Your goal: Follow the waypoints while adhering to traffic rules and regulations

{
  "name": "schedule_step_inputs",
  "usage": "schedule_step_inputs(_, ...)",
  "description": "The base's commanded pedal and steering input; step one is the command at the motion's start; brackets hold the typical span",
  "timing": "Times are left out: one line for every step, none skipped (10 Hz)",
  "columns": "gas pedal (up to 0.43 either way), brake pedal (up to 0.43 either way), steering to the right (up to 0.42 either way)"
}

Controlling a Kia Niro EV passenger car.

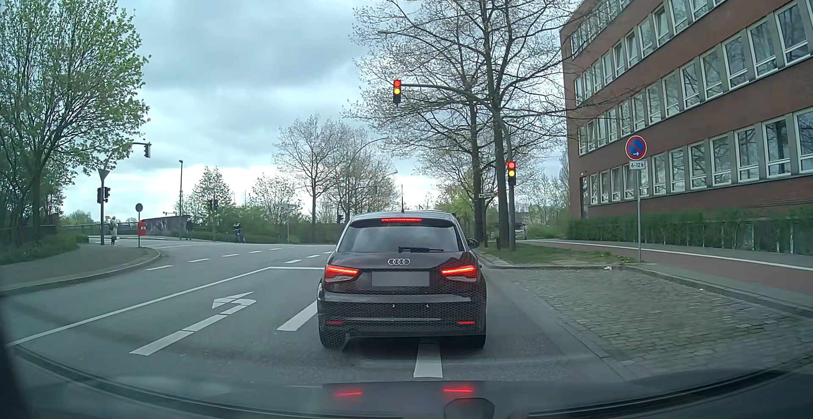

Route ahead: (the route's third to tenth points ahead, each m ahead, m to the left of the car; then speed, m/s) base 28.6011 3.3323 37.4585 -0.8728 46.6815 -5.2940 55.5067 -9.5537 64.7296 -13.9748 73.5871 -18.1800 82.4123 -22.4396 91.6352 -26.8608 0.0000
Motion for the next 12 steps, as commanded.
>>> schedule_step_inputs(0.0, 0.006, -0.005)
schedule_step_inputs(0.0, 0.0, -0.005)
schedule_step_inputs(0.0, 0.006, -0.005)
schedule_step_inputs(0.0, 0.006, -0.005)
schedule_step_inputs(0.0, 0.006, -0.005)
schedule_step_inputs(0.0, 0.006, -0.005)
schedule_step_inputs(0.0, 0.006, -0.005)
schedule_step_inputs(0.0, 0.006, -0.005)
schedule_step_inputs(0.0, 0.006, -0.005)
schedule_step_inputs(0.008, 0.006, -0.005)
schedule_step_inputs(0.028, 0.006, -0.005)
schedule_step_inputs(0.047, 0.006, -0.005)
